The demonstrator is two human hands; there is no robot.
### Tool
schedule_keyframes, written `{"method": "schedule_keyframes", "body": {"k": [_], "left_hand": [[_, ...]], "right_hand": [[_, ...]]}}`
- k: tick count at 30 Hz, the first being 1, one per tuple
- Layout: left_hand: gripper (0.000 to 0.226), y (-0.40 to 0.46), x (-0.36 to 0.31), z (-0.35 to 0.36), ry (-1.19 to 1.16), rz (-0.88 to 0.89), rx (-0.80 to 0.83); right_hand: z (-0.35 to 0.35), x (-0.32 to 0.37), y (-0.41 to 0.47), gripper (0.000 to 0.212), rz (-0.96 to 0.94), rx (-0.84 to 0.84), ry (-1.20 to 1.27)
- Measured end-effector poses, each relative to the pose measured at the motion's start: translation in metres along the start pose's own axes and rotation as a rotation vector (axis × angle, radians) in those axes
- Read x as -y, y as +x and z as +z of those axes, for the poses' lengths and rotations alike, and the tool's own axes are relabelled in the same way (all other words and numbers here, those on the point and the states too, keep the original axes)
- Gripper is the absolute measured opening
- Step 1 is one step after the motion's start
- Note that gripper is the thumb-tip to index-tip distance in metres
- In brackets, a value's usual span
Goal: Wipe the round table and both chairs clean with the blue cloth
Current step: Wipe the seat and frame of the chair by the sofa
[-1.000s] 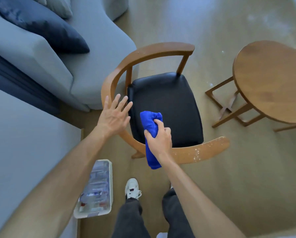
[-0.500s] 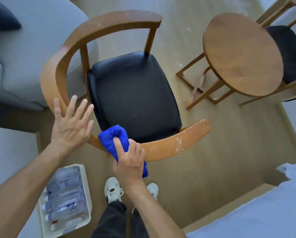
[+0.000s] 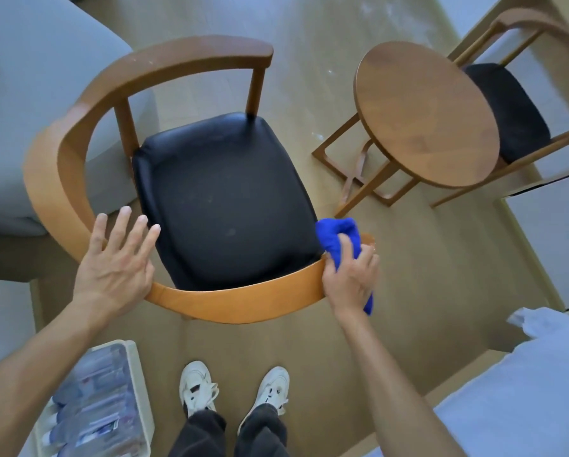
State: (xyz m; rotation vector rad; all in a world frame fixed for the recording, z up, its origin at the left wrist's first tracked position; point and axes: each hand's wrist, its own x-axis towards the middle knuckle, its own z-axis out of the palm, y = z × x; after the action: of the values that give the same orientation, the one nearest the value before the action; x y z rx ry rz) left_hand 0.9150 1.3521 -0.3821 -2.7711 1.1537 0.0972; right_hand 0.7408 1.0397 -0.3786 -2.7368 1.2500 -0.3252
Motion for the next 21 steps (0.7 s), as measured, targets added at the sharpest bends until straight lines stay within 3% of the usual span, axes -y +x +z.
{"method": "schedule_keyframes", "body": {"k": [5,9,12,14,19,21], "left_hand": [[0.06,-0.004,-0.047,0.005,-0.123,-0.064,0.042],[0.06,-0.001,-0.053,0.014,-0.112,-0.085,0.002],[0.058,-0.001,-0.054,0.02,-0.096,-0.071,-0.033],[0.057,-0.003,-0.055,0.024,-0.089,-0.076,-0.056],[0.059,0.002,-0.055,0.025,-0.092,-0.133,-0.058],[0.061,0.005,-0.064,0.021,-0.128,-0.175,-0.029]], "right_hand": [[0.011,0.078,-0.113,0.045,-0.52,0.106,0.167],[0.009,0.039,-0.062,0.04,-0.607,0.076,0.167],[0.004,-0.025,0.0,0.039,-0.478,0.027,0.112],[0.002,-0.054,0.041,0.038,-0.293,0.032,0.093],[0.01,-0.071,0.108,0.036,0.195,0.118,0.148],[0.007,-0.065,0.099,0.037,0.25,0.079,0.158]]}}
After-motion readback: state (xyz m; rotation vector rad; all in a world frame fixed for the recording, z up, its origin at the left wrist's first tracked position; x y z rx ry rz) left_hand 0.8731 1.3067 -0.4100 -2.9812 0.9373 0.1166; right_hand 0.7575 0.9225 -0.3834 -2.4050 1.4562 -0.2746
